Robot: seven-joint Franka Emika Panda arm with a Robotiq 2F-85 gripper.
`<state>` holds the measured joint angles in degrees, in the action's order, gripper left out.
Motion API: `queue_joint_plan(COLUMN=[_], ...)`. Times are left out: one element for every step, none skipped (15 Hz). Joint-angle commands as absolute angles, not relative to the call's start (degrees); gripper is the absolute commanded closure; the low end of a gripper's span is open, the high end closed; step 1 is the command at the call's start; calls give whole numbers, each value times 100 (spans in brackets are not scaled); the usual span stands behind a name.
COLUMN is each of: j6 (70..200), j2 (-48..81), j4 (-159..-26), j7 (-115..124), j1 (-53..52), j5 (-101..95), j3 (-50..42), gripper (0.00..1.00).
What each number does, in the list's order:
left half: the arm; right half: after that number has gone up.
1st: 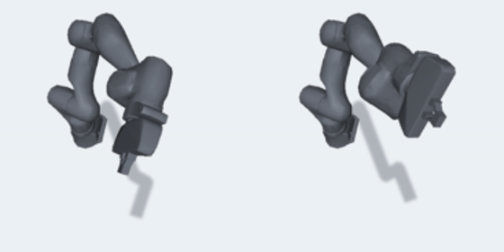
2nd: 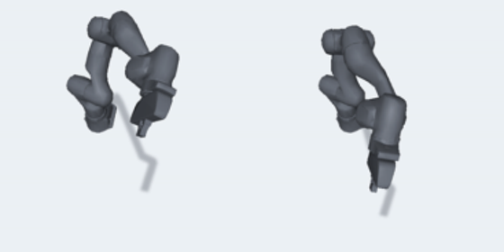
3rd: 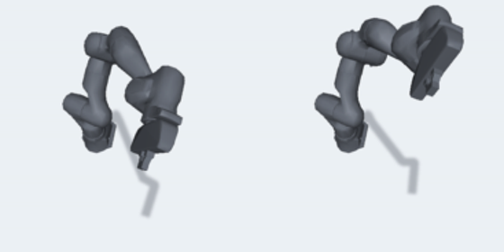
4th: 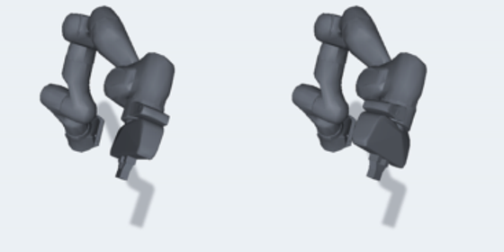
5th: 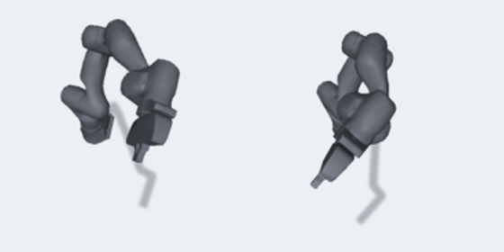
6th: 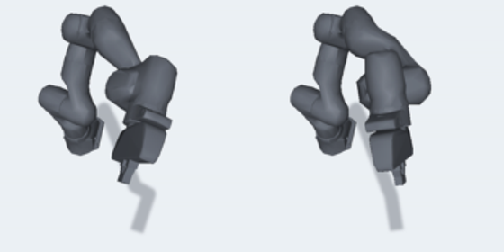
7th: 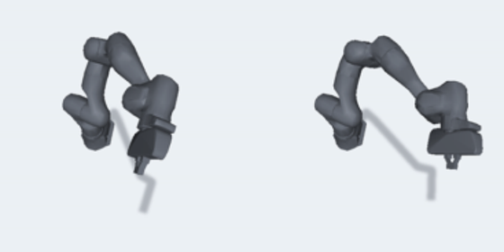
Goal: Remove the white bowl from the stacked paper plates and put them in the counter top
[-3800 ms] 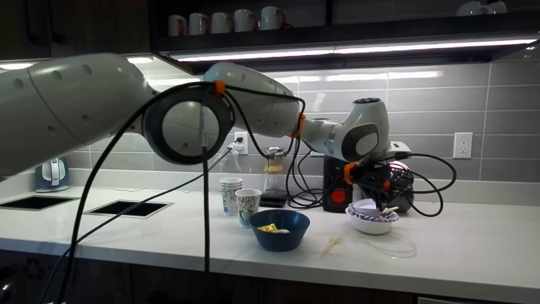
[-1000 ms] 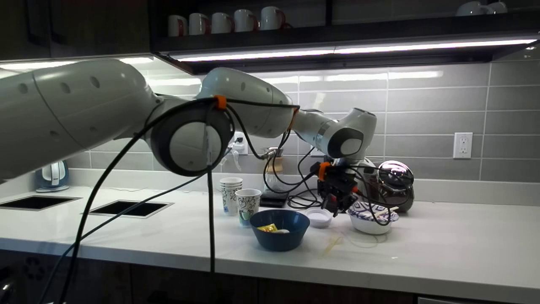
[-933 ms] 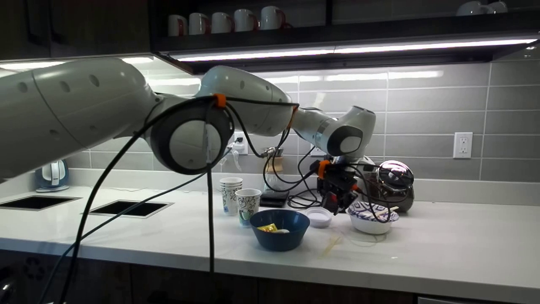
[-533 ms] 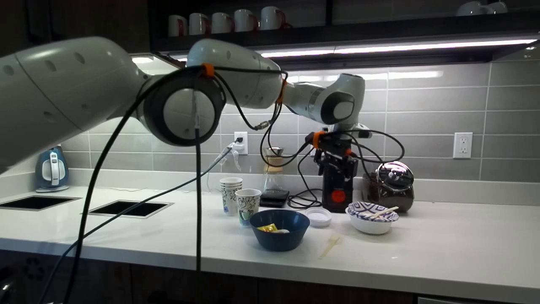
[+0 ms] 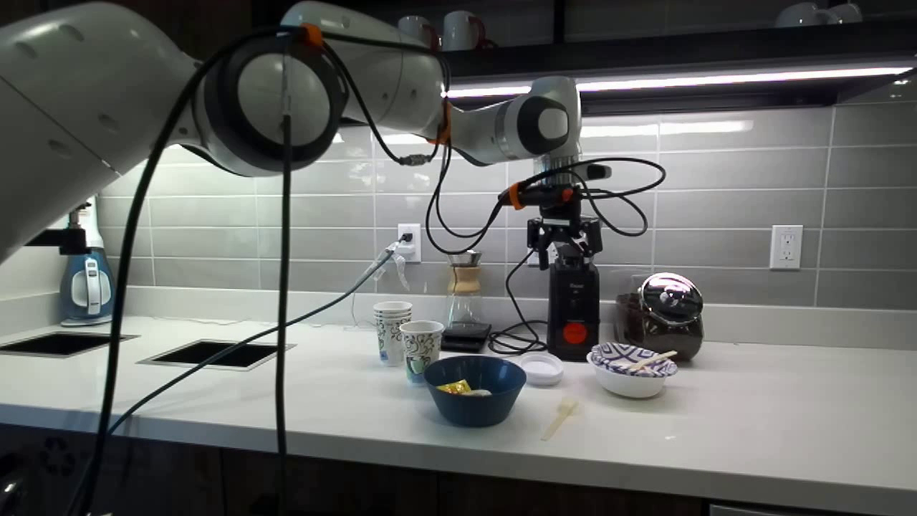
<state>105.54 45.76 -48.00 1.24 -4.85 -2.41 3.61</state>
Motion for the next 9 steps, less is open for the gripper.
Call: queue_joint_plan(j6=[10460, 10406, 10349, 10358, 10357, 10422, 10495, 10527, 10515], j2=[3563, 3368, 3175, 2984, 2794, 2602, 2402, 2208, 2011], j4=[-6162, -6399, -6629, -6863, -7092, -7332, -7573, -7819, -8056], j7=[-220, -166, -90, 44, 117, 134, 30, -48, -188], j1=[-407, -405, -401, -415, -411, -411, -403, -401, -420], j5=[-235, -268, -295, -350, -353, -358, -361, -393, -497], j3=[435, 390, 343, 274, 230, 189, 175, 151, 134], gripper=[0, 0, 0, 0, 0, 0, 0, 0, 0])
